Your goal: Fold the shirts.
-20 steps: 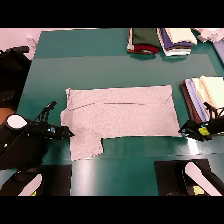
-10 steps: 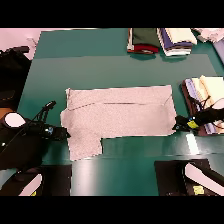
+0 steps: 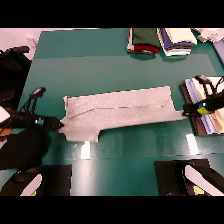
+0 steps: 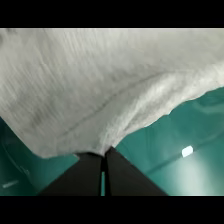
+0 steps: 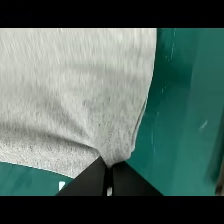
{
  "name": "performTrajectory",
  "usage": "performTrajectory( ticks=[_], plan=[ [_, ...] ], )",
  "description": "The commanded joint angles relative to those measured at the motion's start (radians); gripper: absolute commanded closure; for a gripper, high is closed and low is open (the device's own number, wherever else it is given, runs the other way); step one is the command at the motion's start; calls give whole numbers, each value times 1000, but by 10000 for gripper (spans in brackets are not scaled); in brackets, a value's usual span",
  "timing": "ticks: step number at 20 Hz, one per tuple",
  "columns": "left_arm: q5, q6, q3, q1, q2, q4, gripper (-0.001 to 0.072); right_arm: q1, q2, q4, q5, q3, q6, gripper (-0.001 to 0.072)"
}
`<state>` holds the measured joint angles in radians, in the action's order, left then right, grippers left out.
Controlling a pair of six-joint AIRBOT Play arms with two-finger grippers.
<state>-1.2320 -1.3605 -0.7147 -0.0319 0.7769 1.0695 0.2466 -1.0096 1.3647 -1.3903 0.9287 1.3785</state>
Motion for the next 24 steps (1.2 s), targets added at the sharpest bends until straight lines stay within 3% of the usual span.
performTrajectory(
  ticks=[1,6,10,11,12,13,15,16,17,18,19,24],
  plan=[
    [163,32,-137,1,163,39,687,-36,-149,-11,49,154,39,702],
    [243,31,-369,2,481,45,686,-64,-415,-51,52,374,65,701],
    [245,18,-427,2,582,22,683,-64,-555,-171,54,515,56,696],
    [246,5,-428,2,582,21,583,-64,-576,-195,55,539,33,607],
    [248,-14,-428,2,582,21,285,-60,-595,-222,55,566,18,399],
    [243,-35,-428,2,581,23,217,-49,-608,-246,47,589,-2,293],
    [213,-54,-428,2,575,22,233,-13,-613,-282,18,605,-62,249],
    [192,-60,-428,2,574,14,474,16,-613,-278,-3,604,-80,248],
    [174,-56,-428,1,575,3,661,50,-613,-274,-13,592,-91,201],
    [166,-47,-428,0,574,-14,686,95,-614,-275,-31,572,-95,144],
    [165,-45,-428,0,575,-42,686,143,-614,-275,-33,534,-98,131],
    [293,-76,-428,-140,576,-77,686,256,-690,-444,-14,362,-201,131]
  ],
)
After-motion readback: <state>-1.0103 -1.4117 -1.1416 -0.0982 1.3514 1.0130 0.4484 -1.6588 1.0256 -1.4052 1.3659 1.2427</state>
